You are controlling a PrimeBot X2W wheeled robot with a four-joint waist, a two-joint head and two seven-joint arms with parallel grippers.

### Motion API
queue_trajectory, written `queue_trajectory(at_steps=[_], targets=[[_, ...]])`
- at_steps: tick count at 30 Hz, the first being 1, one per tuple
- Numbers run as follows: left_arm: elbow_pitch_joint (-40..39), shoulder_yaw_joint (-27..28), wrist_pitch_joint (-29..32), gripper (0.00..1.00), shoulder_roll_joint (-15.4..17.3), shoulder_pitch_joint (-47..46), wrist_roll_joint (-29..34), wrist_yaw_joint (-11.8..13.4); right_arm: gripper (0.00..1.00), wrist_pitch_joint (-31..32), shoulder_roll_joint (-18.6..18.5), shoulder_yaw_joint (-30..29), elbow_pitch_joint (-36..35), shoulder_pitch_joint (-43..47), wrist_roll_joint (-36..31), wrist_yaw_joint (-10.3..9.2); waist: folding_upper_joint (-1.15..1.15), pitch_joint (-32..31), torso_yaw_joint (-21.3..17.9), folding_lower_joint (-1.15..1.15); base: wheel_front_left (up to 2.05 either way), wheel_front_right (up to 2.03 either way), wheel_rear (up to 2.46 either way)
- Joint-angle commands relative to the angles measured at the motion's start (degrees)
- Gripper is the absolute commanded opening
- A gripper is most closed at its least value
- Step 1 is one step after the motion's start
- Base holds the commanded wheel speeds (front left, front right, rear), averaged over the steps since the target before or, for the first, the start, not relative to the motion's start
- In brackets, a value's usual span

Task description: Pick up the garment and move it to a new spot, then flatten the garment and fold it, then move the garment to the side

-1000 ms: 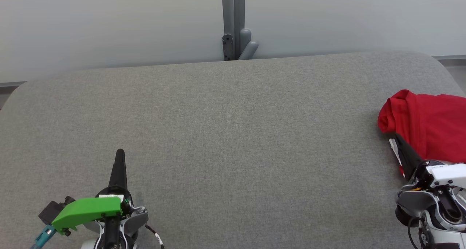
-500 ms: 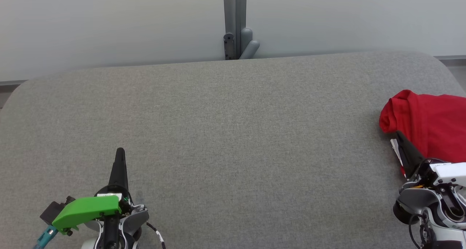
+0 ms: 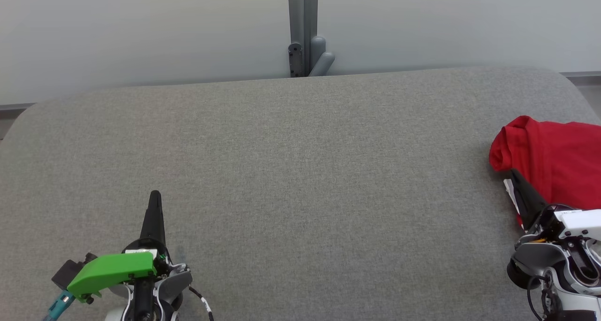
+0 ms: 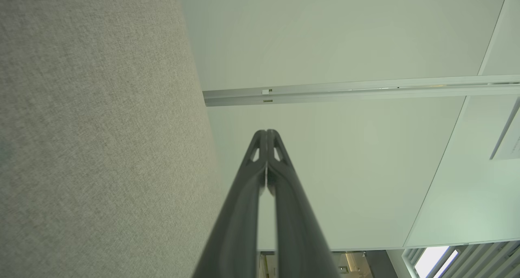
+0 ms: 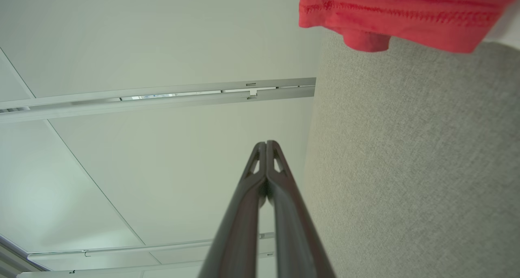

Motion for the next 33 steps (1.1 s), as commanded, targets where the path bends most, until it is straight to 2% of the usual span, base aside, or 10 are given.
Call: queue_trajectory(at_steps=[1, 33], targets=[[0.16, 0.15, 0.15, 0.0, 0.02, -0.66, -0.37, -0.34, 0.0, 0.14, -0.01, 0.0, 0.09, -0.29, 0.41, 0.02, 0.0, 0.0, 0.0, 0.0, 0.0, 0.0, 0.0], [0.14, 0.14, 0.15, 0.0, 0.03, -0.66, -0.38, -0.34, 0.0, 0.06, -0.07, 0.09, 0.09, -0.26, 0.49, 0.02, 0.0, 0.0, 0.0, 0.0, 0.0, 0.0, 0.0]])
